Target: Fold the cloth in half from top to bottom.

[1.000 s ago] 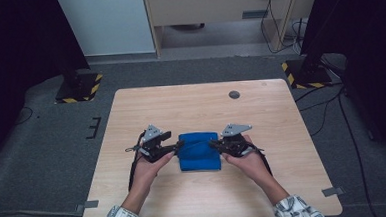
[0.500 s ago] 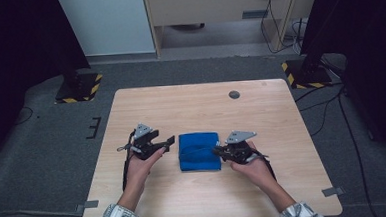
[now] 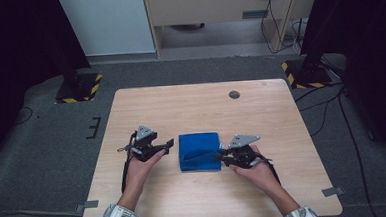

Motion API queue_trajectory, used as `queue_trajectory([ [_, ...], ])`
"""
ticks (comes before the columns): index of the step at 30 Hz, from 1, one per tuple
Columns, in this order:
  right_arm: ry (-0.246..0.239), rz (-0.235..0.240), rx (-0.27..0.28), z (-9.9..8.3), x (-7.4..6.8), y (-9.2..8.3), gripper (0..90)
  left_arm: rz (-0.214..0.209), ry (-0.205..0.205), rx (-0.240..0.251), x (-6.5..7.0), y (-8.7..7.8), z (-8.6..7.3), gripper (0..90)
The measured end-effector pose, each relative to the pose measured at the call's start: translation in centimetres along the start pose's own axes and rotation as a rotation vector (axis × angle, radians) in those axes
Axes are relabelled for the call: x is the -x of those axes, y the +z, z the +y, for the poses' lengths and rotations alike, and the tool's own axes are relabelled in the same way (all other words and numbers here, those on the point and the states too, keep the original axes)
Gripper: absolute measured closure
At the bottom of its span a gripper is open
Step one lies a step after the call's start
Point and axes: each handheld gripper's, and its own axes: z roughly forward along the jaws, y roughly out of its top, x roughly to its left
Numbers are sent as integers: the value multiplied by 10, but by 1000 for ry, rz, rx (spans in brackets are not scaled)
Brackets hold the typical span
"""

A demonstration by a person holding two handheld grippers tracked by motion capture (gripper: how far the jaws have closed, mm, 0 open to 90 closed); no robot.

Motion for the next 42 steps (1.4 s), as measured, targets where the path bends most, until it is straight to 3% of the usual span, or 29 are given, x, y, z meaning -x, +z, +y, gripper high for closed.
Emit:
queue_trajectory([
  [13,-12,-14,-45,-8,-6,-9,506,-11,33,-16,11,3,-4,167],
  [17,-9,-28,-31,-6,-7,-11,398,-15,44,-16,17,4,-5,158],
  [23,6,-52,19,0,-7,-15,332,-28,70,-35,31,10,-9,141],
  [30,17,-71,28,2,-4,-16,314,-51,119,-71,49,16,-17,128],
  [33,25,-85,37,3,1,-18,309,-47,152,-111,53,19,-21,128],
  [36,31,-107,47,4,4,-21,297,-22,211,-172,58,21,-28,136],
  [39,42,-137,56,4,9,-22,252,-35,197,-165,57,19,-31,130],
  [42,58,-167,63,4,13,-23,213,-31,168,-122,54,16,-26,103],
])
